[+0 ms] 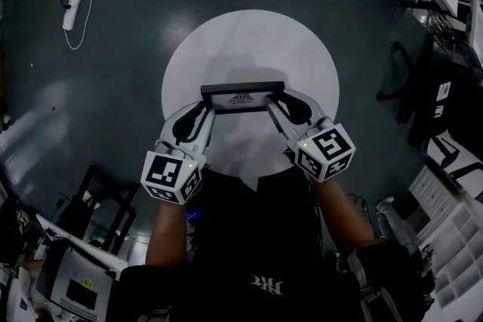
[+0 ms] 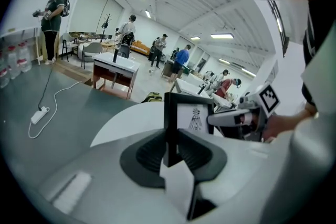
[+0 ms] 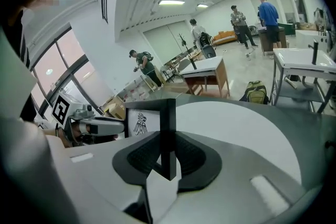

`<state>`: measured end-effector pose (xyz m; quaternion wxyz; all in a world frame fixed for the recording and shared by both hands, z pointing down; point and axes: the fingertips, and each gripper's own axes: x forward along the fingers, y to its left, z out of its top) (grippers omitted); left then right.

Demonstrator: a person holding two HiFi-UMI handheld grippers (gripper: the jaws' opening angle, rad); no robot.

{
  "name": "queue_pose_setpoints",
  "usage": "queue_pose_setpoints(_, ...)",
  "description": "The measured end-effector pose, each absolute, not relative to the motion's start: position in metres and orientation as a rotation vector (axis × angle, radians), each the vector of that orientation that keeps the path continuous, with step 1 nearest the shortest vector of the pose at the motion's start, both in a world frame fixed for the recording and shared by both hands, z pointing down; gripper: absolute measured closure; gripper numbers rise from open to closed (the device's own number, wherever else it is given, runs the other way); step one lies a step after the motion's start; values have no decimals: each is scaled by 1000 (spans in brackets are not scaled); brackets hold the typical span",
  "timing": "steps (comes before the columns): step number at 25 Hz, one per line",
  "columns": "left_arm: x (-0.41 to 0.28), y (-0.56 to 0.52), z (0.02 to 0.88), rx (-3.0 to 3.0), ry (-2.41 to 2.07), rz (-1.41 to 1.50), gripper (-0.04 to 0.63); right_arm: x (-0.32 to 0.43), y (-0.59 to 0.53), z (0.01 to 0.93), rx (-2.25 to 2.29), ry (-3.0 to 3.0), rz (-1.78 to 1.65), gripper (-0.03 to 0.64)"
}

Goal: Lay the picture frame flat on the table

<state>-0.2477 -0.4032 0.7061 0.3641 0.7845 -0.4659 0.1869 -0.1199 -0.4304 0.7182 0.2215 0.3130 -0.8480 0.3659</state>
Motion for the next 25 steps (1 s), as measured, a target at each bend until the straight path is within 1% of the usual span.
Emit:
queue_pose_setpoints(15,-243,-392,779,1944,-1166,558,526,-116,-420,796,863,-2246,1080,532)
queue_pose_setpoints(25,-249,-388,802,1925,-1162,562,526,-123,-419,812,886,-2230,1045,534)
